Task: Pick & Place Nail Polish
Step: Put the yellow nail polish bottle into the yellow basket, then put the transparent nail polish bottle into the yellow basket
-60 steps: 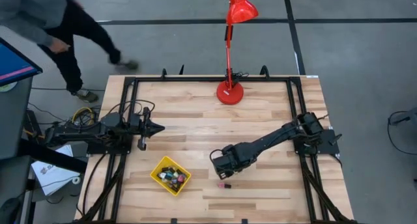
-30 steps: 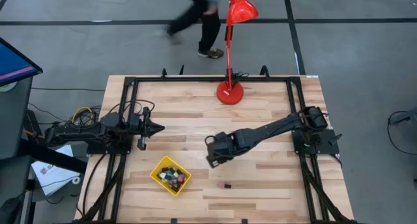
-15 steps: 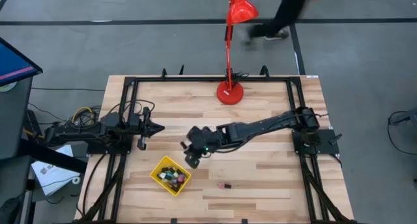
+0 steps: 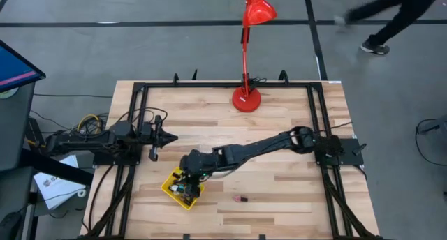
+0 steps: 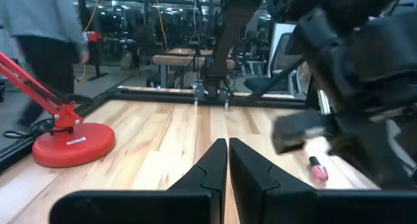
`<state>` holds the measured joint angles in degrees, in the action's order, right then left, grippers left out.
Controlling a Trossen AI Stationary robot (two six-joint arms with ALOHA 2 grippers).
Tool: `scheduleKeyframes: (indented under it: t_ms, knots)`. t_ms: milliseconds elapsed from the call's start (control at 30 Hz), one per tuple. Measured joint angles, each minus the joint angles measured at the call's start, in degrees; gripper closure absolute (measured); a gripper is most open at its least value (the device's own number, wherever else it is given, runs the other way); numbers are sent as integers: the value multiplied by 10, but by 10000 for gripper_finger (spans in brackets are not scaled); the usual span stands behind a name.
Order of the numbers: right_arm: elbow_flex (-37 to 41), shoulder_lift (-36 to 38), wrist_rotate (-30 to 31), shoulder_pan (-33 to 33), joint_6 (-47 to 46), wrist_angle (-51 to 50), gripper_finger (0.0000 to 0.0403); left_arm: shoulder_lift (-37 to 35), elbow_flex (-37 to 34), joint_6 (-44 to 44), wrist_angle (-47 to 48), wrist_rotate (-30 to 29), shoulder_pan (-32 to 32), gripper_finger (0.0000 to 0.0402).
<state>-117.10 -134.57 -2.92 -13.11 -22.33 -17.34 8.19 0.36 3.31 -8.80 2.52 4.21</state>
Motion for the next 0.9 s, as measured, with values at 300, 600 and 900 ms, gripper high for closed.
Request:
scheduleKeyframes:
  t_ms: [300, 600, 900]
  knots:
    - [-38, -24, -33, 7, 7, -33, 306, 10, 0, 1, -8, 0, 0, 389]
    - [-38, -24, -33, 4, 46, -80, 260, 10, 0, 110, -66, 1, 0, 389]
    - [-38, -24, -33, 4, 48, -79, 229, 10, 0, 174, -133, 2, 0, 389]
